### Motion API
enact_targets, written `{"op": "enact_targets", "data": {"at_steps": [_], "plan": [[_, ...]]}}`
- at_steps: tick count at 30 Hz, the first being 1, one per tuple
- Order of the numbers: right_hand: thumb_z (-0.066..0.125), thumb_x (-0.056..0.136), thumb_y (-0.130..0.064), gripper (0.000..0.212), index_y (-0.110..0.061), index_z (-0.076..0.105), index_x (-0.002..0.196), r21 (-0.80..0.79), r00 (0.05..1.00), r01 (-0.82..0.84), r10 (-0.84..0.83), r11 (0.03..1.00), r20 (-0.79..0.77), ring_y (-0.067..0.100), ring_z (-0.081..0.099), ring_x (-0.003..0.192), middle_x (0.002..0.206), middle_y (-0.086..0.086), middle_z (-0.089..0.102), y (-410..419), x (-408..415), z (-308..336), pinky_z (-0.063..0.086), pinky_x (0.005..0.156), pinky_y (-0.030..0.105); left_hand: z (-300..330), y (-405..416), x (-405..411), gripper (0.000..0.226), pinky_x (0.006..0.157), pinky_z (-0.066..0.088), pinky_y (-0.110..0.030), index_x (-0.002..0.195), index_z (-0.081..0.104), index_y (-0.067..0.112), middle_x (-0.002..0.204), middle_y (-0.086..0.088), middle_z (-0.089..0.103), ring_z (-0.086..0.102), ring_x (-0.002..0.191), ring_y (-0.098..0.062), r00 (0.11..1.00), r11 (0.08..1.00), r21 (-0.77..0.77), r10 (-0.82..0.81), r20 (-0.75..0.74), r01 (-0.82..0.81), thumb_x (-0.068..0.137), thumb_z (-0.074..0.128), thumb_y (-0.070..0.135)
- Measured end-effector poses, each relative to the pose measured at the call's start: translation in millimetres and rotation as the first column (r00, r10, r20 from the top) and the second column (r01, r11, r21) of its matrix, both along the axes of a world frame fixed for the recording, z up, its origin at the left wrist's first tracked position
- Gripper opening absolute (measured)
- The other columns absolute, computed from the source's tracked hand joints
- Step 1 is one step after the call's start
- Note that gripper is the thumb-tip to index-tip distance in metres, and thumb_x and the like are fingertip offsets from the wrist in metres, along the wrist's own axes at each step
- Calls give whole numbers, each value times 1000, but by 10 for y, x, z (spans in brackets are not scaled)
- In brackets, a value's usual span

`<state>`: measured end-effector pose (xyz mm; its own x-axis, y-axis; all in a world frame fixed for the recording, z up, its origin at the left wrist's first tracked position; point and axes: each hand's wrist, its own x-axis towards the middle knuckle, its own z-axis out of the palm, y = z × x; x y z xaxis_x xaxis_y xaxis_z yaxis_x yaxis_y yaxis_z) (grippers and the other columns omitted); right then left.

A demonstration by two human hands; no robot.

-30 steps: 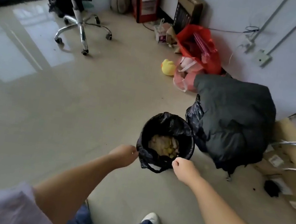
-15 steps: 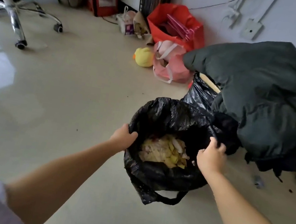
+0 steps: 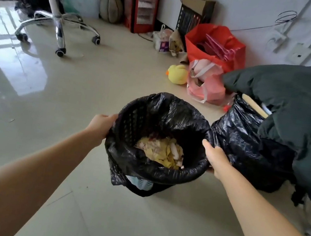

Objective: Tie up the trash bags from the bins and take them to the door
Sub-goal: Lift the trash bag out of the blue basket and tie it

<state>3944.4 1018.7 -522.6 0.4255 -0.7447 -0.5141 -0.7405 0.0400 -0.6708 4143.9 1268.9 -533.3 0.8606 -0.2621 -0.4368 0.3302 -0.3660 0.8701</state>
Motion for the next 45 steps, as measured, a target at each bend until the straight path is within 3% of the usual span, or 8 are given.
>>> {"op": "enact_targets", "data": {"at_steps": [3,8,20,26,30,35,40,45], "plan": [[26,72,-84,93,-18,47,135,226,995,55,-71,972,63,30,53,120,128,7,56,-72,8,-141,45,100,47,-11,111,45,32,70,41,-33,84,60,11,84,-10,54,50,76,-22,999,998,41,-46,-28,47,84,58,43],[47,91,-51,36,-19,62,92,402,946,118,-226,908,234,18,58,74,81,1,63,-138,-34,-96,50,61,29,-1,207,-121,54,75,56,-34,101,63,9,94,-7,65,63,83,-23,957,961,134,-212,-197,240,85,54,60],[62,87,-41,24,-17,66,87,562,895,29,-272,827,354,15,59,74,81,4,64,-159,-248,-108,54,67,27,17,606,-120,39,54,52,-23,96,62,15,86,-2,70,64,68,-13,680,837,-79,-490,-545,541,80,60,51],[53,94,-33,16,-21,64,94,580,866,-83,-229,811,444,9,63,67,73,-4,70,-128,-291,-132,55,57,20,2,489,10,45,88,51,-32,104,62,12,97,-8,67,62,83,-18,843,937,-20,-324,-430,350,73,75,41],[54,94,-24,12,-16,60,88,587,846,-176,-183,791,501,9,68,61,72,-1,70,-33,-240,-101,57,56,21,27,345,59,19,55,57,-31,94,59,4,78,-12,64,65,53,-21,971,998,-24,49,-235,-56,87,63,22],[55,91,-8,6,-15,56,92,604,829,-197,-198,773,524,14,69,61,84,7,65,62,-133,-111,59,56,26,116,399,180,25,67,52,-35,94,60,5,82,-10,64,62,65,-23,955,964,-88,231,-186,-250,82,68,25],[53,90,-18,5,-17,58,91,643,877,-270,-92,717,471,14,65,61,76,3,64,128,-112,-158,58,62,28,409,516,179,40,69,55,-33,100,64,7,91,-9,68,65,75,-21,986,994,47,-94,-139,101,79,71,40],[50,93,-45,31,-18,64,97,642,848,-157,-231,751,478,16,60,74,82,5,66,61,-73,-224,58,64,27,627,511,-148,37,70,60,-38,101,63,10,99,-8,71,71,83,-23,814,680,449,-513,-273,580,81,70,40]]}}
